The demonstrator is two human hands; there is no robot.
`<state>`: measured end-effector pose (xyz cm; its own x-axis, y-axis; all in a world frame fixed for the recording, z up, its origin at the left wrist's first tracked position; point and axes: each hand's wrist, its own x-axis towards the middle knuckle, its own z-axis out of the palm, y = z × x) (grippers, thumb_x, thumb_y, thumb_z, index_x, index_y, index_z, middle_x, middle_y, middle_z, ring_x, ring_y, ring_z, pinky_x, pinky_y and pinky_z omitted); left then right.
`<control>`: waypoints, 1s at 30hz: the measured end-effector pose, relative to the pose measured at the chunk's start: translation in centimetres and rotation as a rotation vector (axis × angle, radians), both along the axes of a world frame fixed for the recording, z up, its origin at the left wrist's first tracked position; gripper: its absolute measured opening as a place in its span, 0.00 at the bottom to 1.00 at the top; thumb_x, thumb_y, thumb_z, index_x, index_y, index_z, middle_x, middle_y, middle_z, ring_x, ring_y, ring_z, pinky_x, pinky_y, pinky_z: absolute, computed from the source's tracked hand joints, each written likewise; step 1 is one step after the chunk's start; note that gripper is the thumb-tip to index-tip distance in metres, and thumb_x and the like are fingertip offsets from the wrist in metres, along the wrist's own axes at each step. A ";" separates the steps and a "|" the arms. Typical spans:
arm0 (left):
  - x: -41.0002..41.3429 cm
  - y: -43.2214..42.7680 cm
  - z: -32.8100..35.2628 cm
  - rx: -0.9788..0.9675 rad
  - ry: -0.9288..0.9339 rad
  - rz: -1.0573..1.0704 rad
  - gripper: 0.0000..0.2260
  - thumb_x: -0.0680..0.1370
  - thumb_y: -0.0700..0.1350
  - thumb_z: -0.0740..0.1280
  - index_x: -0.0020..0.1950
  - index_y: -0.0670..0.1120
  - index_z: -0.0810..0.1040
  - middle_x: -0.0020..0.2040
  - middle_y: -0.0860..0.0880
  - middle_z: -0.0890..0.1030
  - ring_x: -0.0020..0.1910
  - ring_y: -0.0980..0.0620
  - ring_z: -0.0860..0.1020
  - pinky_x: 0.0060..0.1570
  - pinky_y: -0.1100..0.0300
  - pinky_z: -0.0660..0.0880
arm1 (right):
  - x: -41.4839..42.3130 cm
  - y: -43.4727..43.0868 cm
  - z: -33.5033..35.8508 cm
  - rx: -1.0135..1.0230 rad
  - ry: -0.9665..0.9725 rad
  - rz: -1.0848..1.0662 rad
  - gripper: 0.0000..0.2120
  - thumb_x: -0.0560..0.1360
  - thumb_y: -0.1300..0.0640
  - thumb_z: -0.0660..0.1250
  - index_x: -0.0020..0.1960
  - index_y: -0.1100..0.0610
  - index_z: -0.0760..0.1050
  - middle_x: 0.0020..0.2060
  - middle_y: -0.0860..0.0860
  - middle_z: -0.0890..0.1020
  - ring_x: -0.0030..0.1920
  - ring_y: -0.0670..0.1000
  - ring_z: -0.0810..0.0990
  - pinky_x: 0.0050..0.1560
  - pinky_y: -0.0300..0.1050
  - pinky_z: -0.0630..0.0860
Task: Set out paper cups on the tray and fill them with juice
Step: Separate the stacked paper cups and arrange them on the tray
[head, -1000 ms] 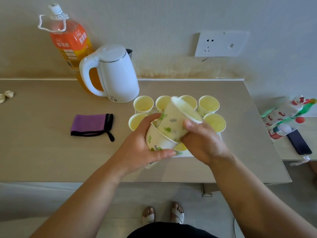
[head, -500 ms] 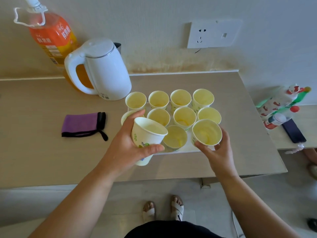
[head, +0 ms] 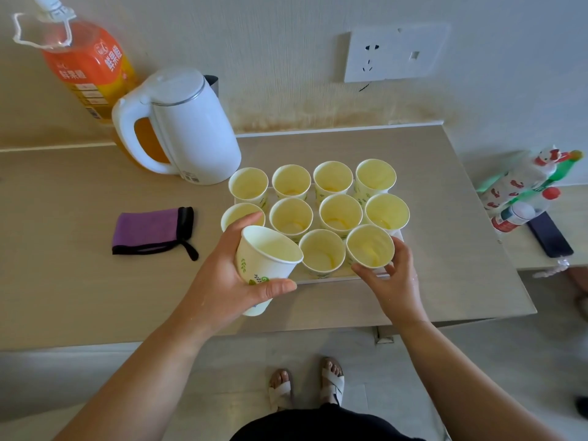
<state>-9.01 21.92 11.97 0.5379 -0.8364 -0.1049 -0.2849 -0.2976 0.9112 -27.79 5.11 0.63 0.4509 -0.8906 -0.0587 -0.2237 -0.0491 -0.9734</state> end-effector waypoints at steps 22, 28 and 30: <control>-0.7 -1.9 -0.5 -0.155 0.253 0.005 0.33 0.60 0.58 0.69 0.65 0.65 0.65 0.52 0.66 0.79 0.52 0.63 0.79 0.46 0.69 0.75 | -1.8 0.2 1.7 -0.399 0.017 -0.171 0.19 0.69 0.36 0.66 0.53 0.42 0.66 0.46 0.42 0.70 0.43 0.44 0.70 0.44 0.39 0.69; -1.2 -3.9 0.0 -0.204 0.150 0.022 0.34 0.62 0.57 0.71 0.65 0.66 0.61 0.62 0.62 0.73 0.59 0.67 0.74 0.50 0.73 0.72 | 3.1 1.4 8.5 0.042 -0.160 0.323 0.32 0.59 0.40 0.73 0.59 0.45 0.67 0.52 0.45 0.76 0.49 0.44 0.76 0.48 0.38 0.74; -1.1 -4.4 0.3 -0.218 0.055 0.036 0.36 0.62 0.57 0.73 0.66 0.66 0.60 0.64 0.64 0.71 0.61 0.69 0.72 0.53 0.74 0.71 | 5.1 1.0 10.3 0.241 -0.169 0.519 0.52 0.51 0.35 0.78 0.69 0.45 0.59 0.60 0.43 0.74 0.58 0.42 0.75 0.52 0.39 0.76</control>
<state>-10.15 17.49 12.26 0.5659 -0.8232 0.0463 -0.2255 -0.1006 0.9690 -22.71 6.08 10.93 0.8445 -0.5217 -0.1210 -0.0705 0.1157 -0.9908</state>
